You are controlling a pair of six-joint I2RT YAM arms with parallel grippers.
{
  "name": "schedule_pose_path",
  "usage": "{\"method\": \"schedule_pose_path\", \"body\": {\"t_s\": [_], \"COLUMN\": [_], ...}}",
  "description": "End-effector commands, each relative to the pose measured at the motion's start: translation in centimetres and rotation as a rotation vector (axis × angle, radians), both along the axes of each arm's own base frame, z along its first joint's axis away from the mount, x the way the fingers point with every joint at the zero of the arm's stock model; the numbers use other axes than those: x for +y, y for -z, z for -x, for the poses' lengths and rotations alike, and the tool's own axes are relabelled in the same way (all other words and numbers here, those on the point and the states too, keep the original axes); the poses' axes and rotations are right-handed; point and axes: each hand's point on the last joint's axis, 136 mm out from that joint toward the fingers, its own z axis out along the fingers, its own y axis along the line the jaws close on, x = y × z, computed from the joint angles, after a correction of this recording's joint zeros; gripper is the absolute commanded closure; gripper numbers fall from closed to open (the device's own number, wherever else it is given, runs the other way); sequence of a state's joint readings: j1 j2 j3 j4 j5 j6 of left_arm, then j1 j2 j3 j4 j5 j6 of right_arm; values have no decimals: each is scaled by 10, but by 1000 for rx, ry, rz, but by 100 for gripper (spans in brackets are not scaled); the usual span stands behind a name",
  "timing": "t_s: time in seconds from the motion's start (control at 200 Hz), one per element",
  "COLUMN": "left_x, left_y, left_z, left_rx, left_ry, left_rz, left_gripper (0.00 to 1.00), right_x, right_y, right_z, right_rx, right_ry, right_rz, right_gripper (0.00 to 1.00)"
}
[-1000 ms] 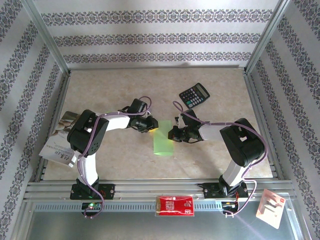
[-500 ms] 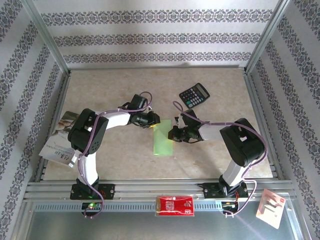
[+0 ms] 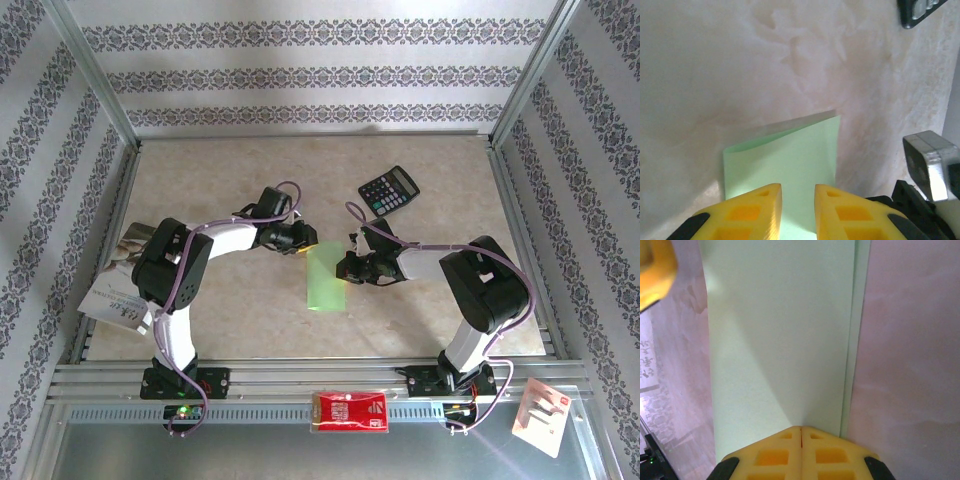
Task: Fold a paper plane with a square sheet of paper (pick it up from the middle)
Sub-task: First fold the square sheet of paper in half at the center of the table.
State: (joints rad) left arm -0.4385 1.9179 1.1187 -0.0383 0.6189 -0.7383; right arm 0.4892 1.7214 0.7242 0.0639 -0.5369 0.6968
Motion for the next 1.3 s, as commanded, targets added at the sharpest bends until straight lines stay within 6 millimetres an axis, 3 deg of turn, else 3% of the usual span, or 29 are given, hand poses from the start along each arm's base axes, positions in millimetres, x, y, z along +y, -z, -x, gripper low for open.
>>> {"method": "schedule_pose_path", "body": {"t_s": [0.0,0.18,0.395,0.56,0.659,0.769,0.879,0.999,1.134,1.299], "left_x": [-3,5,17,34,33,17,4,0,-19,-19], "left_y": [0,26,39,32,14,-13,-24,-19,-21,-5], "left_z": [-5,-12,-13,-20,-20,2,36,74,107,120], "left_rx": [-6,31,39,21,-7,-42,-41,-1,25,51], "left_ry": [9,-4,-15,-38,-35,-7,11,4,36,48], "left_rz": [-13,-60,-100,-136,-132,-93,-80,-70,2,-22], "left_gripper": [77,77,77,77,77,75,74,75,76,77], "right_x": [-34,-35,-36,-36,-36,-35,-35,-34,-34,-33], "right_y": [48,49,48,48,47,46,46,45,44,44], "right_z": [25,26,26,26,26,25,24,23,22,21], "right_rx": [107,110,109,109,109,106,105,102,98,95], "right_ry": [29,28,32,33,35,36,39,38,36,36], "right_rz": [208,209,214,213,212,210,209,207,206,206], "right_gripper": [100,100,100,100,100,100,100,100,100,100]}}
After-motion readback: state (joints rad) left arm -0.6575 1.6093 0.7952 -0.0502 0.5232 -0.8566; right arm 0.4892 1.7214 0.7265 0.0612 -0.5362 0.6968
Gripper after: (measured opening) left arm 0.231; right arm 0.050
